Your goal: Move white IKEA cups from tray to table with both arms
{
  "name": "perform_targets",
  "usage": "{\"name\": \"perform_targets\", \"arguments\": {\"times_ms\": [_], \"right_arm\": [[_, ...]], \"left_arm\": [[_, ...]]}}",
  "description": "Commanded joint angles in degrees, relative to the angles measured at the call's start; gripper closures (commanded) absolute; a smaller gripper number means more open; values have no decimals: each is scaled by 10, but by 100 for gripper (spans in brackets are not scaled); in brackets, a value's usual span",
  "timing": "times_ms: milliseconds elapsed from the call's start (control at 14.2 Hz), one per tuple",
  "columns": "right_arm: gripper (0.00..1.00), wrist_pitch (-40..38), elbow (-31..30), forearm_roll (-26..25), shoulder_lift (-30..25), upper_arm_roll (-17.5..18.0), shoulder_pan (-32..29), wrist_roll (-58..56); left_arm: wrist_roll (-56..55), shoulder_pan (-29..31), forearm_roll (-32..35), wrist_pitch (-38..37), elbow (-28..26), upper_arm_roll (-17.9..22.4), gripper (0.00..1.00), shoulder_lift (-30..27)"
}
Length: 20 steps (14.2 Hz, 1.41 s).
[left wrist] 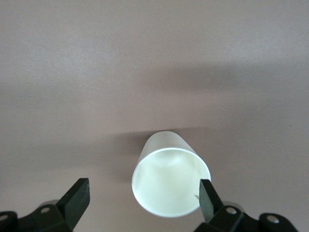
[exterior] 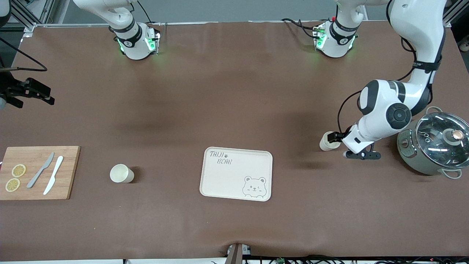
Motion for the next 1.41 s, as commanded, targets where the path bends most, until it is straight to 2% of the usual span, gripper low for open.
{"name": "perform_targets", "arguments": {"times_ms": [0,352,775,916,1339], "right_arm": [[0,-1,15,-9,0,-6,-15,9],[0,1,23,-9,1,-6,-21,8],[0,-1,43,-9,1,-6,-20,8],[0,-2,53,-8,1,-6,-20,8],[0,-3,57,0,1,-6,-20,10]], "left_arm": [[-6,-1,2,-97,77,1,0,-2],[-33,-2,3,-168,140,-2,0,-28],[-33,0,24,-253,256,-2,0,-34],[-39,-4,42,-270,270,-2,0,-41],[-44,-2,4,-286,279,4,0,-50]]}}
